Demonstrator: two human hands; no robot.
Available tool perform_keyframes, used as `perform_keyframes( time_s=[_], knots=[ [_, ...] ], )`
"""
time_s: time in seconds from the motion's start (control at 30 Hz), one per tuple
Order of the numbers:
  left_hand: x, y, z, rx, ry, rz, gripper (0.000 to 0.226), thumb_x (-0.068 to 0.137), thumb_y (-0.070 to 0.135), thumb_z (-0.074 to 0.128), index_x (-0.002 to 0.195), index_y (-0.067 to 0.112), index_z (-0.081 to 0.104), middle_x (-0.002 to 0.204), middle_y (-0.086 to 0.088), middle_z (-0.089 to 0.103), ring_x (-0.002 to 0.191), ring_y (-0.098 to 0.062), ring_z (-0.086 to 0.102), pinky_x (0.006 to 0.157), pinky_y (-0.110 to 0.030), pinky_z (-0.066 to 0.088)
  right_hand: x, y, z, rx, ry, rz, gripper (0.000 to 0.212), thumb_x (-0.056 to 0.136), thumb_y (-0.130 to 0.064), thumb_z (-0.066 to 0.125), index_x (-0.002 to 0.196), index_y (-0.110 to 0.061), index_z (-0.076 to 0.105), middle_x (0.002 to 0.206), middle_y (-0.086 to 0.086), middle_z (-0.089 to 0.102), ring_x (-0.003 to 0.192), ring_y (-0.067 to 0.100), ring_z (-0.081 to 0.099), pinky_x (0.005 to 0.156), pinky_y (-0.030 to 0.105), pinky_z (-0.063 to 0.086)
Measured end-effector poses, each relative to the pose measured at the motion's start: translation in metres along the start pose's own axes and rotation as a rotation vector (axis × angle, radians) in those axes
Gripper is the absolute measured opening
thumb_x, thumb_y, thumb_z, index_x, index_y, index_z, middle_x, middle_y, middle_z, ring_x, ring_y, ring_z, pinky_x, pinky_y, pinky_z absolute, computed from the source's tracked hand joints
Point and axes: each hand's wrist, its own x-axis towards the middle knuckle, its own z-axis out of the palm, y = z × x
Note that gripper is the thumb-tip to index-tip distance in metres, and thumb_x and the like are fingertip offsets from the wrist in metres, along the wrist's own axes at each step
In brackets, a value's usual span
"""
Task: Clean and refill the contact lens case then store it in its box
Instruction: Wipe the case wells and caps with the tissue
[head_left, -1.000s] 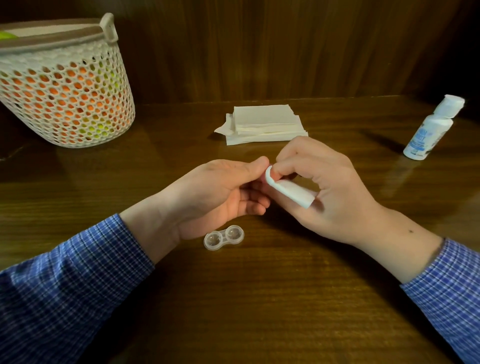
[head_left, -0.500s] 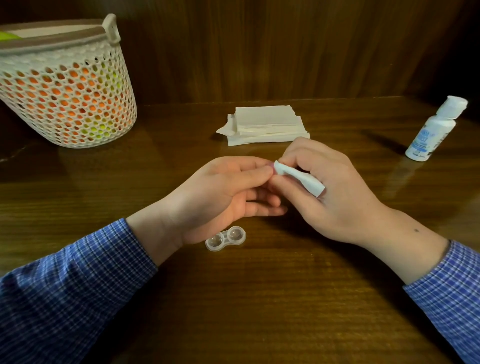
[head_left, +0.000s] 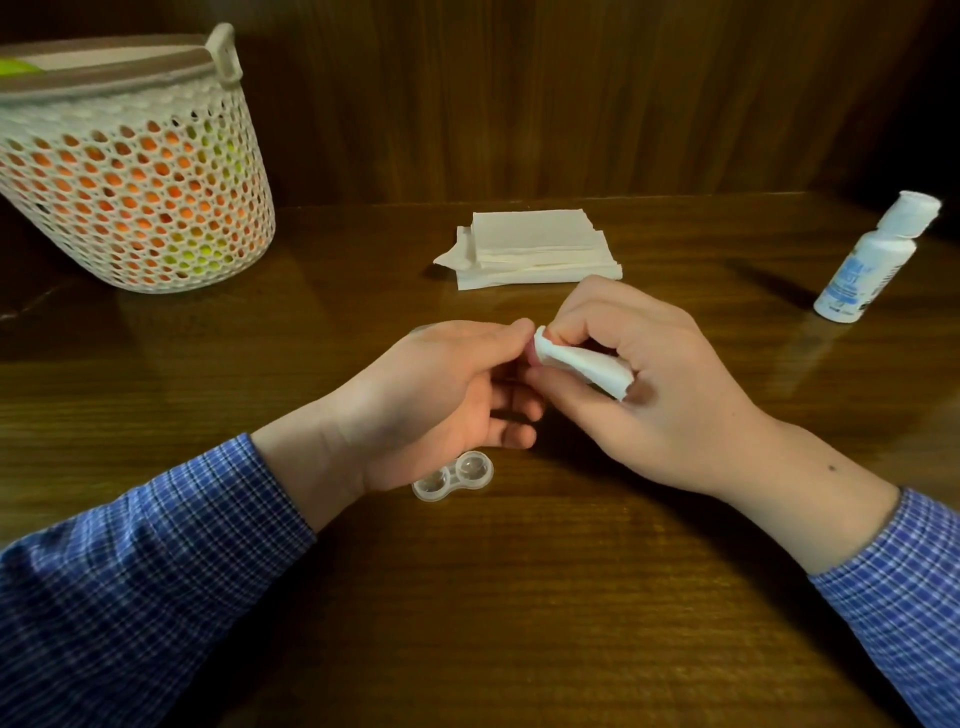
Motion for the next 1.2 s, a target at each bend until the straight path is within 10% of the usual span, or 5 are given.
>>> perform_keyframes(
  time_s=[0.53, 0.7, 0.9, 1.2],
  knots=[
    [0.003, 0.002, -0.023, 0.039, -0.273, 0.009, 0.029, 0.101, 0.014, 0.05, 0.12, 0.0, 0.067, 0.099, -0.004, 0.061, 0.088, -0.011, 0.055, 0.076, -0.024, 0.05, 0.005, -0.006, -0.002, 0.155, -0.043, 0.071, 0.019, 0.092, -0.032, 0.069, 0.083, -0.015, 0.07, 0.083, -0.004, 0.065, 0.076, 0.02, 0.062, 0.062, 0.026, 0.049],
    [0.005, 0.006, -0.028, 0.145, -0.142, 0.094, 0.025, 0.092, 0.014, 0.057, 0.108, 0.006, 0.075, 0.092, 0.0, 0.07, 0.084, -0.014, 0.058, 0.077, -0.028, 0.054, 0.007, -0.005, -0.007, 0.417, 0.097, 0.295, 0.017, 0.097, -0.03, 0.064, 0.082, -0.026, 0.072, 0.077, -0.009, 0.066, 0.075, 0.01, 0.064, 0.066, 0.025, 0.049],
    [0.005, -0.006, -0.033, 0.827, 0.202, 0.324, 0.017, 0.088, 0.007, 0.078, 0.101, 0.018, 0.077, 0.085, -0.004, 0.076, 0.065, -0.006, 0.067, 0.061, -0.019, 0.057, 0.015, 0.019, -0.012, 0.492, 0.26, 0.859, 0.014, 0.09, -0.03, 0.076, 0.103, -0.03, 0.07, 0.108, -0.006, 0.066, 0.107, 0.018, 0.064, 0.081, 0.028, 0.056],
    [0.004, -0.014, -0.026, 1.234, 0.374, 0.379, 0.017, 0.088, 0.018, 0.073, 0.105, 0.02, 0.075, 0.076, 0.018, 0.065, 0.06, -0.003, 0.064, 0.054, -0.015, 0.053, 0.017, 0.022, -0.009, 0.407, 0.221, 0.975, 0.019, 0.088, -0.025, 0.079, 0.105, -0.027, 0.071, 0.113, -0.004, 0.057, 0.108, 0.018, 0.056, 0.076, 0.026, 0.053]
  ],
)
